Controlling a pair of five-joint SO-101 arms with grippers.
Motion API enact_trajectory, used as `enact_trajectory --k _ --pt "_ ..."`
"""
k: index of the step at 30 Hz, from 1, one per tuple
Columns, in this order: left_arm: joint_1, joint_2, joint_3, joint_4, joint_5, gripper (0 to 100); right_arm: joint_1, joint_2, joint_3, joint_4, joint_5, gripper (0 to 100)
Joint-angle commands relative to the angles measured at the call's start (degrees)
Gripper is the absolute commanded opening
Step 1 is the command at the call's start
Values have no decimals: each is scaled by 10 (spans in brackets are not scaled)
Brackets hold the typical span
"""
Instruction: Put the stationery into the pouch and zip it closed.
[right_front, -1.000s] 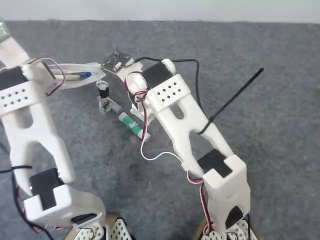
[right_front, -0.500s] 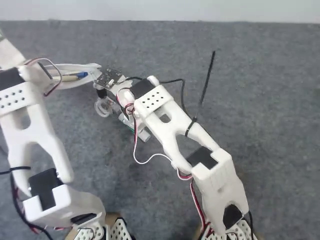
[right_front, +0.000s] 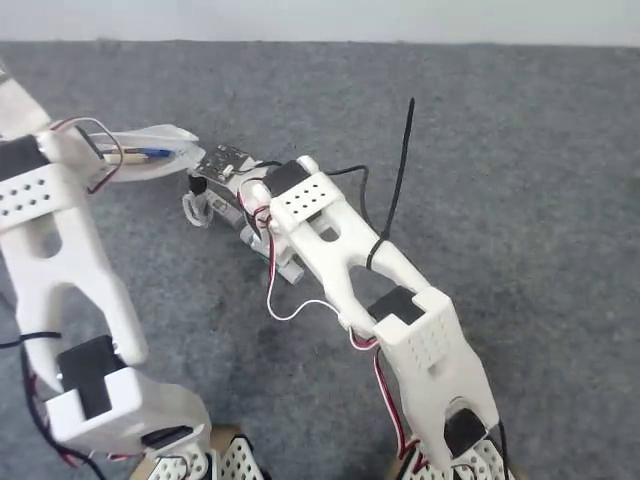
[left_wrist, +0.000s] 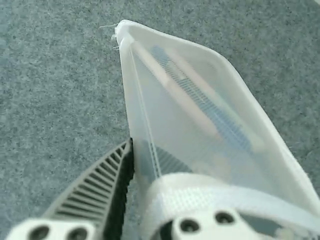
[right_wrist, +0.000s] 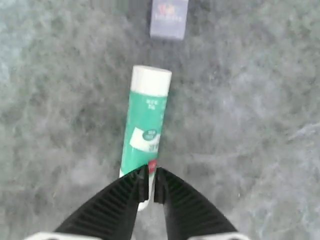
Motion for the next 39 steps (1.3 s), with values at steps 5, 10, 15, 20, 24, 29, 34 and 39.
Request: enact_trajectory --k 5,10,15,20,24,29,34,39 --pt "1 -13 -19 -15 5 12 15 -109 -22 106 10 6" --pt "2 -13 -19 -15 5 12 9 -136 -19 83 6 6" --pt "2 -12 -19 -15 5 12 -3 -84 -18 14 6 76" --pt "2 -12 -19 -15 5 12 -25 -15 -21 -46 6 272" --pt "2 -12 -19 -21 5 12 -26 23 -21 -96 6 329" --pt "2 -11 -19 -23 5 12 -17 62 -24 -128 6 329" --pt "2 -11 -18 -22 5 12 -16 84 -62 -99 6 329" --pt "2 -11 -17 -20 5 12 -19 102 -94 -58 5 329"
